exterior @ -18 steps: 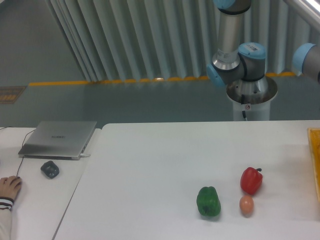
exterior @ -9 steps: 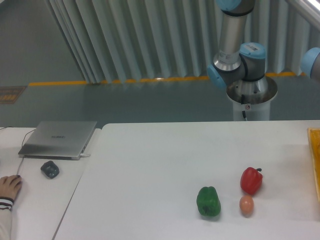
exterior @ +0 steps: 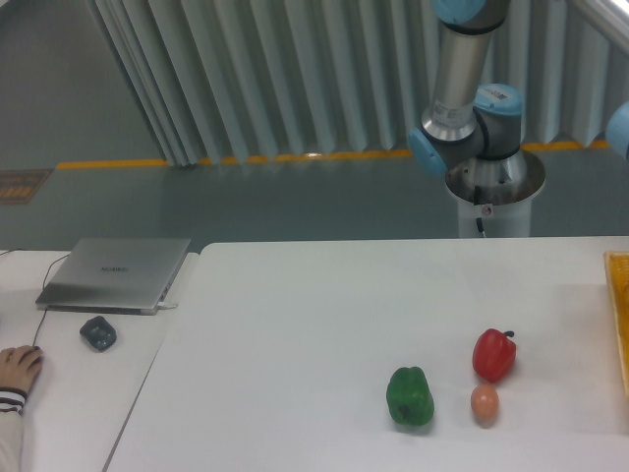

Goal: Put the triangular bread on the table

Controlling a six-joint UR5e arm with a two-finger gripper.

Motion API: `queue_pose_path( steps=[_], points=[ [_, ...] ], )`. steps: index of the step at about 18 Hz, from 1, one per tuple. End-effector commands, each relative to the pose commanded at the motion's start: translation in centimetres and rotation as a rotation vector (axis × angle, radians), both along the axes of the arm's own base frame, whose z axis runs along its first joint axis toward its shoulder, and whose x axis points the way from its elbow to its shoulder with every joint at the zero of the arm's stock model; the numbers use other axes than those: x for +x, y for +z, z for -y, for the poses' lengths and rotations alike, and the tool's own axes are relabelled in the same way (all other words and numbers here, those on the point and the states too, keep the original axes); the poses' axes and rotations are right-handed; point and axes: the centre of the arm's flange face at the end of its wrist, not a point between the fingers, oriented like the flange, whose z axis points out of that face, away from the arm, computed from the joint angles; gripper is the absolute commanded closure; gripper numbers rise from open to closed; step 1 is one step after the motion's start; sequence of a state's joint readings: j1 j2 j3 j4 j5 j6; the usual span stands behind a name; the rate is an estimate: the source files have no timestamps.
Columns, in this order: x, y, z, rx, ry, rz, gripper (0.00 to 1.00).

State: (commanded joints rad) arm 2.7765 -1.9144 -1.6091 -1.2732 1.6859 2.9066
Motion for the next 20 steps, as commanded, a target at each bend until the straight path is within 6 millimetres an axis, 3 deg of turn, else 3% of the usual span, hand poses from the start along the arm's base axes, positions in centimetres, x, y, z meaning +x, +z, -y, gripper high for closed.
queue_pose_path(
  steps=[6, 11, 20],
  points=[
    [1.0, -0.1, 0.0, -0.015, -0.017, 0.037, 0.00],
    [2.0, -1.4, 0.1, -0.032, -0.024, 0.073, 0.00],
    [1.4, -1.3, 1.1, -0.059, -0.047, 0.064, 0.00]
  ],
)
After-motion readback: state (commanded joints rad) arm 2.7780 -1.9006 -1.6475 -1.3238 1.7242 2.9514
